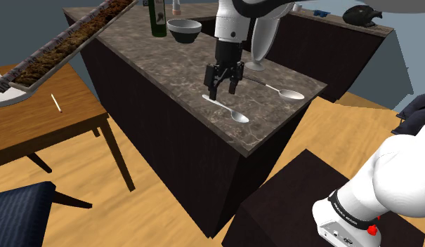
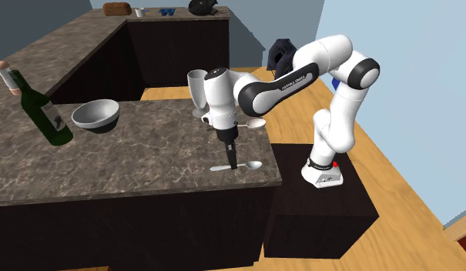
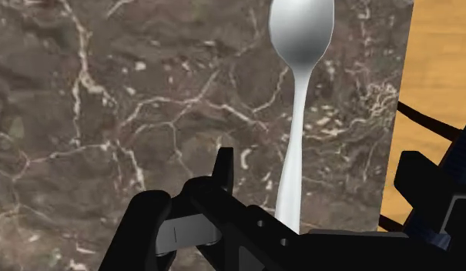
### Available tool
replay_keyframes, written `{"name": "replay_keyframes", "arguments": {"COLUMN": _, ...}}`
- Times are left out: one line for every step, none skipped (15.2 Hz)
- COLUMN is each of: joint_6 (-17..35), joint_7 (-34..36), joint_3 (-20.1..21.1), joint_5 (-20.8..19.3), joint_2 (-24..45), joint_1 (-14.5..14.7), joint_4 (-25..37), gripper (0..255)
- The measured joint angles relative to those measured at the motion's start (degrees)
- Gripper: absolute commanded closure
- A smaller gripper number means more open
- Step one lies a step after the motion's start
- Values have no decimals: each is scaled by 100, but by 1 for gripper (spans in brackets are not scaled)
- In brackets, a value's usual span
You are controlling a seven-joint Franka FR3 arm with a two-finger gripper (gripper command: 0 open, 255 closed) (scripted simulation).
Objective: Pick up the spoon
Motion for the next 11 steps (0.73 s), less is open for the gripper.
{"name": "replay_keyframes", "arguments": {"joint_6": 63, "joint_7": -9, "joint_3": 2, "joint_5": -2, "joint_2": 36, "joint_1": 1, "joint_4": -30, "gripper": 0}}
{"name": "replay_keyframes", "arguments": {"joint_6": 141, "joint_7": -24, "joint_3": 3, "joint_5": 3, "joint_2": 30, "joint_1": 2, "joint_4": -117, "gripper": 0}}
{"name": "replay_keyframes", "arguments": {"joint_6": 215, "joint_7": -27, "joint_3": 9, "joint_5": 6, "joint_2": 39, "joint_1": 7, "joint_4": -181, "gripper": 0}}
{"name": "replay_keyframes", "arguments": {"joint_6": 289, "joint_7": -52, "joint_3": 4, "joint_5": 7, "joint_2": 44, "joint_1": 2, "joint_4": -254, "gripper": 0}}
{"name": "replay_keyframes", "arguments": {"joint_6": 343, "joint_7": -59, "joint_3": 6, "joint_5": 8, "joint_2": 49, "joint_1": 3, "joint_4": -304, "gripper": 0}}
{"name": "replay_keyframes", "arguments": {"joint_6": 367, "joint_7": -60, "joint_3": 8, "joint_5": 9, "joint_2": 54, "joint_1": 5, "joint_4": -322, "gripper": 255}}
{"name": "replay_keyframes", "arguments": {"joint_6": 380, "joint_7": -60, "joint_3": 9, "joint_5": 9, "joint_2": 53, "joint_1": 6, "joint_4": -335, "gripper": 255}}
{"name": "replay_keyframes", "arguments": {"joint_6": 386, "joint_7": -60, "joint_3": 5, "joint_5": 6, "joint_2": 47, "joint_1": 3, "joint_4": -338, "gripper": 255}}
{"name": "replay_keyframes", "arguments": {"joint_6": 390, "joint_7": -61, "joint_3": 5, "joint_5": 7, "joint_2": 47, "joint_1": 3, "joint_4": -342, "gripper": 255}}
{"name": "replay_keyframes", "arguments": {"joint_6": 392, "joint_7": -62, "joint_3": 7, "joint_5": 8, "joint_2": 49, "joint_1": 5, "joint_4": -346, "gripper": 255}}
{"name": "replay_keyframes", "arguments": {"joint_6": 394, "joint_7": -63, "joint_3": 8, "joint_5": 9, "joint_2": 48, "joint_1": 5, "joint_4": -348, "gripper": 255}}
